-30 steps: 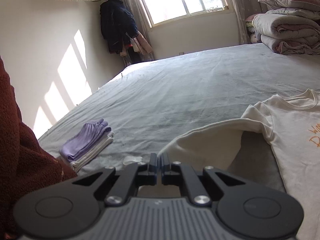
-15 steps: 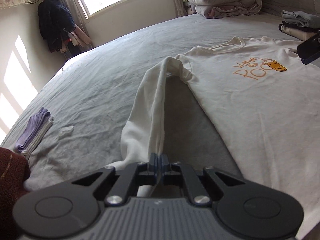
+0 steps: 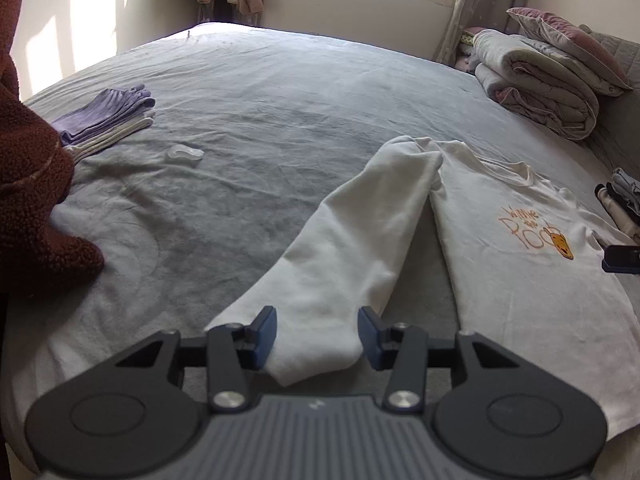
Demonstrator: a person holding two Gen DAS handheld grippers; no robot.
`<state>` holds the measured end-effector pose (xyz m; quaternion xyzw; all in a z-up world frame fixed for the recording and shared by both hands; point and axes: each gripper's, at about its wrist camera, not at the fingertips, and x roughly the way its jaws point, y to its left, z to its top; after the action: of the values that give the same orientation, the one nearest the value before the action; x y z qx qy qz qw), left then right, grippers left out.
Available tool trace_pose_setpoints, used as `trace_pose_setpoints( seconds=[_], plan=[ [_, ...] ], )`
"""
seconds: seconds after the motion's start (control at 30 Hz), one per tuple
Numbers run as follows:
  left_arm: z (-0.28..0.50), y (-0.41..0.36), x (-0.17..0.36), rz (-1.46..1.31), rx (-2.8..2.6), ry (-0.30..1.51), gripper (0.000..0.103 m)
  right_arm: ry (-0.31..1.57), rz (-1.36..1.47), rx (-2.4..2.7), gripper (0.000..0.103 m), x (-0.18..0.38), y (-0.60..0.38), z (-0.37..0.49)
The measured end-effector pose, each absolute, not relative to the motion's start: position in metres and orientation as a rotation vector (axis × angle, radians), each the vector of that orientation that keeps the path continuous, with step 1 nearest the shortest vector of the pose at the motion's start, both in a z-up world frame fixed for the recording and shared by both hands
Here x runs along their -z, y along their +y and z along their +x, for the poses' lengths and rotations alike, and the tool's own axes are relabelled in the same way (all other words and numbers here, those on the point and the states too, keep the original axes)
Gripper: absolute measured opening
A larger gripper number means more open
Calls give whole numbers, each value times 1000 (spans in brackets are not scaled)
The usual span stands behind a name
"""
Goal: Fold clothes
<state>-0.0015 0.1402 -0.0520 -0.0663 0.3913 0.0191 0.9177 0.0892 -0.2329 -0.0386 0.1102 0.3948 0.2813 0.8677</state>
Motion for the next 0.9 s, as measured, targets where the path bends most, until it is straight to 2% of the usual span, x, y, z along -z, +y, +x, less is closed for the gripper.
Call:
trace_pose_setpoints(
  seconds=[0.13,0.37,0.4,0.47,0.5,0.53,0.63,0.9],
  plan=[
    [-2,161,57,-159,-153,831,52,827,233,-589,90,39,-233,89],
    [1,180,74,-301,-231,880,50,828,230,-588,90,40,-233,89],
    [2,180,75,-309,-237,874,49,828,229,-587,90,40,-233,89],
    [6,177,75,-296,-247,869,22,829,228,-585,90,40,-233,89],
    [9,175,74,-274,-262,867,18,829,228,-584,90,40,-234,89],
    [11,173,72,-253,-270,859,8,830,228,-583,90,40,-234,89],
    [17,171,59,-194,-313,808,4,830,229,-579,90,41,-236,90],
    [52,179,7,36,-512,639,3,840,233,-565,90,45,-240,93]
  ],
)
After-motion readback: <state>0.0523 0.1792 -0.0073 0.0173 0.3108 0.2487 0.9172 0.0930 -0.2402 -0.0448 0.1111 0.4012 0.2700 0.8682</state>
